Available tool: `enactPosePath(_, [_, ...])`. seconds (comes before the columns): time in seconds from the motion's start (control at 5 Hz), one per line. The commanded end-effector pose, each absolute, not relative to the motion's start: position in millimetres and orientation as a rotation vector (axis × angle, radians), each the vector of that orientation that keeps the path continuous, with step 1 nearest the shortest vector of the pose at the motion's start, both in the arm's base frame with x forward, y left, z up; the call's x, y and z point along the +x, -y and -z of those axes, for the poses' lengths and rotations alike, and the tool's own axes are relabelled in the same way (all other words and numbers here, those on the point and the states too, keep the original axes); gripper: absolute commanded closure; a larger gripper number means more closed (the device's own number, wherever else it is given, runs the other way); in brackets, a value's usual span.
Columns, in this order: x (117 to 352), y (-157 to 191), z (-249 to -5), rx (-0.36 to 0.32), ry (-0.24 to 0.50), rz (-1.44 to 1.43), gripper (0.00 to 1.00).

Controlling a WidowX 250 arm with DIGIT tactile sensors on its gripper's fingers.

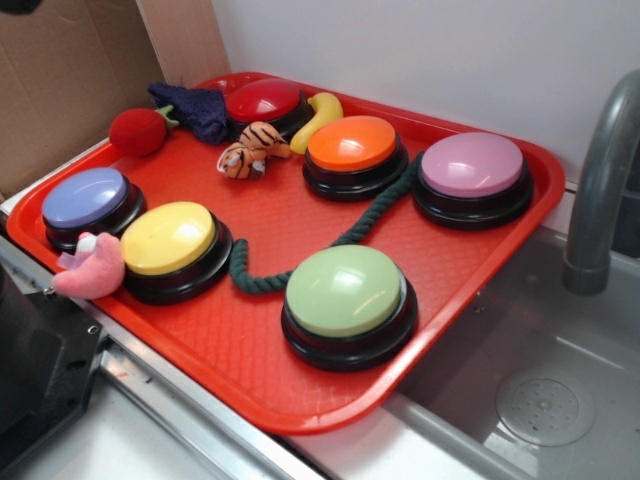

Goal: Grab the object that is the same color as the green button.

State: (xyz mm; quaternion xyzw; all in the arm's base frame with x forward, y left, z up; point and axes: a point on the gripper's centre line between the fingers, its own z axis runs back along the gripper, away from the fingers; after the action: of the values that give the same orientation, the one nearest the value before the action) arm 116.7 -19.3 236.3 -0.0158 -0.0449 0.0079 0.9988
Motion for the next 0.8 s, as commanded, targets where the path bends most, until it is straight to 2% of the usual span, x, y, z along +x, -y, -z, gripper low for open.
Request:
enactPosePath(0.0, [116.7,19.3,-236.3,-0.032,0.09,-0.016,0.0])
enactPosePath(0.2, [128.6,26.5,-233.7,-0.043,0.148,-0.042,0.0])
enactPosePath(0.4, [159.9,36.2,-220.4,-0.056,0.218,-0.14,0.0])
enactPosePath(0.6, [189.5,46.9,-201.3,-0.084,0.246,-0.244,0.0])
